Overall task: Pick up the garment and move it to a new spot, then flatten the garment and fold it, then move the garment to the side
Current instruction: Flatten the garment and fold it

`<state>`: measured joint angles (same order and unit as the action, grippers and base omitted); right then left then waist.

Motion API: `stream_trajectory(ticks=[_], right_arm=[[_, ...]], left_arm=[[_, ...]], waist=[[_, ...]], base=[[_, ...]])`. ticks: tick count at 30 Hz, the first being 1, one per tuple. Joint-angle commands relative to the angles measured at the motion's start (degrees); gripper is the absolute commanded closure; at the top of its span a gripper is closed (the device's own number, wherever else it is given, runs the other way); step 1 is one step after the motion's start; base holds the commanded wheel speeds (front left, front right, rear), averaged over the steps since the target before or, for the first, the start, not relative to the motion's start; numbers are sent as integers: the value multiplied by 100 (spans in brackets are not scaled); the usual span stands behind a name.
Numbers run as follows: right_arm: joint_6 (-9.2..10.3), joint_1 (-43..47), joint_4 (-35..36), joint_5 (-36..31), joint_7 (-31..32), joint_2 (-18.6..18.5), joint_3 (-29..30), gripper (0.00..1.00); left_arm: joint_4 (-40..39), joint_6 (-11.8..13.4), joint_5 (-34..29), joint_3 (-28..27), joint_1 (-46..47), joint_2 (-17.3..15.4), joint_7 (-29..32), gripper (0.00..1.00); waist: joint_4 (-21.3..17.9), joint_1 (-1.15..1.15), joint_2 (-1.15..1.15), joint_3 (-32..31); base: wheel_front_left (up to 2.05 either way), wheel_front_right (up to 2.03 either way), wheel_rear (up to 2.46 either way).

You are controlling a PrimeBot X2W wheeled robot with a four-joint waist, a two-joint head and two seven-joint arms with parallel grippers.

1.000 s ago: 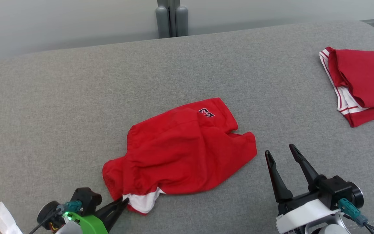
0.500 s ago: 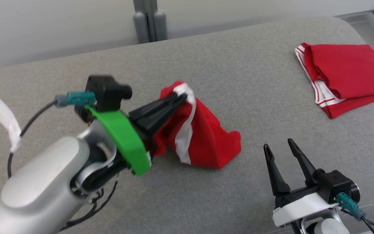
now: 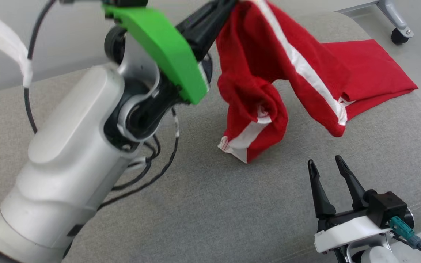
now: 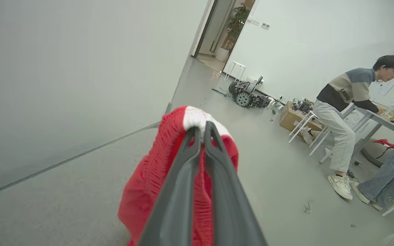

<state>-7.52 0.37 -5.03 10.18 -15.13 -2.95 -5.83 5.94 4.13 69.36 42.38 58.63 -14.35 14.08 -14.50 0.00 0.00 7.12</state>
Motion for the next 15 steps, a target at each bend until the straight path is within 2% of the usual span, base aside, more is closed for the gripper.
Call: stream_trajectory(ticks=[1, 6, 10, 15], right_arm=[[7, 90, 26, 20, 0, 7, 17, 0], [7, 155, 51, -33, 0, 6, 84, 0], [7, 2, -85, 69, 0, -64, 96, 0], [6, -360, -619, 345, 0, -611, -118, 0]], left_arm=[[55, 39, 100, 82, -529, -220, 31, 100], [-100, -84, 155, 247, -1972, -989, -189, 100], [-118, -194, -64, 315, -3015, -1551, -755, 100], [112, -314, -155, 264, -3732, -1786, -1412, 100]], waist=[[61, 0, 0, 16], [252, 0, 0, 194], [457, 0, 0, 334], [877, 0, 0, 423]], base=[[0, 0, 0], [0, 0, 0], [0, 0, 0], [0, 0, 0]])
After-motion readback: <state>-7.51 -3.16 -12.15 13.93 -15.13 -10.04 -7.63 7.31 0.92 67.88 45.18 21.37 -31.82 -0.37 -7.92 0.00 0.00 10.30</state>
